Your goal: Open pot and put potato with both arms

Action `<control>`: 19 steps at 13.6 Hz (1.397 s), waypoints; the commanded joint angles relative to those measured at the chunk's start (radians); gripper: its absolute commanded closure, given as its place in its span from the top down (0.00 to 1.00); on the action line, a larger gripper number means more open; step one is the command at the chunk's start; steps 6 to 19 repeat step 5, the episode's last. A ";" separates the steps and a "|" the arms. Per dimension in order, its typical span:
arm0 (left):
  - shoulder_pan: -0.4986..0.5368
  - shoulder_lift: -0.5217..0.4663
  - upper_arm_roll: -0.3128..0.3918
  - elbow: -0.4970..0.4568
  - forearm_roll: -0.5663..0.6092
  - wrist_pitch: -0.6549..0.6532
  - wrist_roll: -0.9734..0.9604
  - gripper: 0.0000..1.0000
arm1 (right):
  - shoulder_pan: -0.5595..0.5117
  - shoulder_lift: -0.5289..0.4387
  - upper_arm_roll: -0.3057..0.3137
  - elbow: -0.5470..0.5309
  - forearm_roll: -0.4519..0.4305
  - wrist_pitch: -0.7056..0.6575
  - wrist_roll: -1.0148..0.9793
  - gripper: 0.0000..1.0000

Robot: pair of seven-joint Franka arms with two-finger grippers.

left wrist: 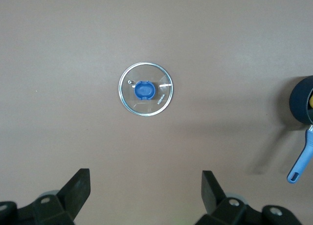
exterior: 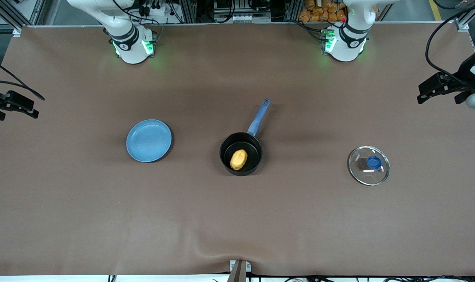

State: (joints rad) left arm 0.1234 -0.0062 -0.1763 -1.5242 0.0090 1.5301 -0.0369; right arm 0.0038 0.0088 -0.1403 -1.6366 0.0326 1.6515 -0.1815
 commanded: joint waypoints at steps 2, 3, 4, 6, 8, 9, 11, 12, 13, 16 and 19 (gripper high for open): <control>0.005 -0.012 -0.006 0.009 0.000 -0.024 0.008 1.00 | 0.002 -0.027 0.005 -0.015 -0.008 -0.004 0.020 1.00; 0.005 -0.015 -0.006 0.009 0.000 -0.024 0.008 1.00 | 0.001 -0.027 0.005 -0.015 -0.008 -0.004 0.020 1.00; 0.005 -0.015 -0.006 0.009 0.000 -0.024 0.008 1.00 | 0.001 -0.027 0.005 -0.015 -0.008 -0.004 0.020 1.00; 0.005 -0.015 -0.006 0.009 0.000 -0.024 0.008 1.00 | 0.001 -0.027 0.004 -0.015 -0.008 -0.004 0.020 1.00; 0.005 -0.015 -0.006 0.009 0.000 -0.024 0.008 1.00 | 0.001 -0.027 0.004 -0.015 -0.008 -0.004 0.020 1.00; 0.005 -0.015 -0.006 0.009 0.000 -0.024 0.008 1.00 | 0.001 -0.027 0.004 -0.015 -0.008 -0.004 0.020 1.00; 0.005 -0.015 -0.006 0.009 0.000 -0.024 0.008 1.00 | 0.001 -0.027 0.004 -0.015 -0.008 -0.004 0.020 1.00; 0.005 -0.015 -0.006 0.009 0.000 -0.024 0.008 1.00 | 0.001 -0.027 0.004 -0.015 -0.008 -0.004 0.020 1.00; 0.005 -0.015 -0.006 0.009 0.000 -0.024 0.008 1.00 | 0.001 -0.027 0.004 -0.015 -0.008 -0.004 0.020 1.00; 0.005 -0.015 -0.006 0.009 0.000 -0.024 0.008 1.00 | 0.001 -0.027 0.004 -0.015 -0.008 -0.004 0.020 1.00; 0.005 -0.015 -0.006 0.009 0.000 -0.024 0.008 1.00 | 0.001 -0.027 0.004 -0.015 -0.008 -0.004 0.020 1.00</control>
